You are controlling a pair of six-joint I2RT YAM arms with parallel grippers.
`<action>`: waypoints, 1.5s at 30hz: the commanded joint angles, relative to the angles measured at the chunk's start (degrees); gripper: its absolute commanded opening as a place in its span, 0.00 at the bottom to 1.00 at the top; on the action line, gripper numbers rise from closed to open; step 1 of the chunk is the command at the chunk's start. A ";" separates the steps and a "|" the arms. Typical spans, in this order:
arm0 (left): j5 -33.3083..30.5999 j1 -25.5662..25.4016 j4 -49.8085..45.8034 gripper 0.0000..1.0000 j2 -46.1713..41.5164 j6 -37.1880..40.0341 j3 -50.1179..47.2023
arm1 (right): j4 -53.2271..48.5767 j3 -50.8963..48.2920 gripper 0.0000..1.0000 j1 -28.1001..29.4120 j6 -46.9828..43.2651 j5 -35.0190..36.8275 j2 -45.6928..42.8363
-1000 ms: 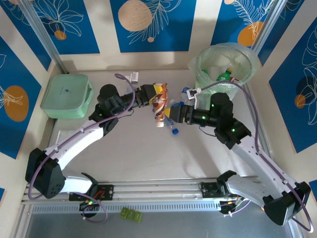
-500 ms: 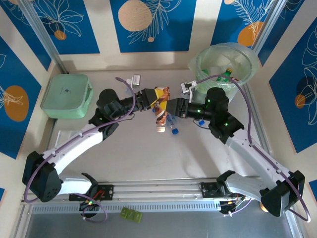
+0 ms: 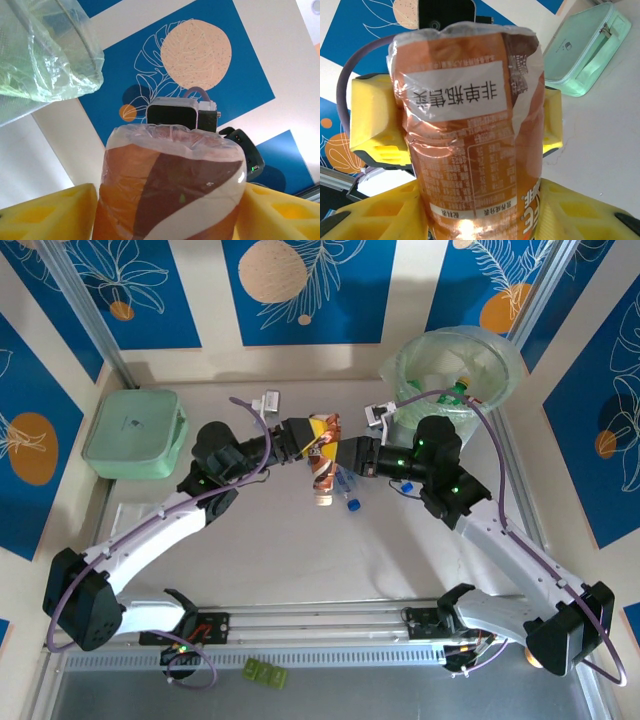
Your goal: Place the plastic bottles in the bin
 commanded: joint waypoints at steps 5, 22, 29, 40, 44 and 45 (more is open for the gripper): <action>1.58 -0.51 -5.06 0.82 -2.95 5.38 1.35 | -0.97 0.22 0.44 0.53 -1.55 0.70 -2.96; -18.00 -0.55 -53.24 0.88 -13.15 43.61 12.95 | -34.06 14.30 0.38 -7.73 -19.77 16.45 -6.33; -23.11 -1.08 -57.41 0.86 -12.72 49.92 9.46 | -44.92 26.88 0.38 -16.56 -28.33 31.06 2.04; -22.21 -1.59 -52.29 0.85 -10.61 52.75 3.31 | -45.86 47.82 0.37 -27.69 -33.17 40.78 21.74; -20.97 -1.56 -51.80 0.85 -10.18 52.37 2.85 | -48.39 57.07 0.37 -28.77 -34.57 44.90 30.30; -21.00 -1.53 -51.70 0.85 -10.31 52.43 2.75 | -48.77 58.61 0.38 -28.90 -35.21 45.87 32.02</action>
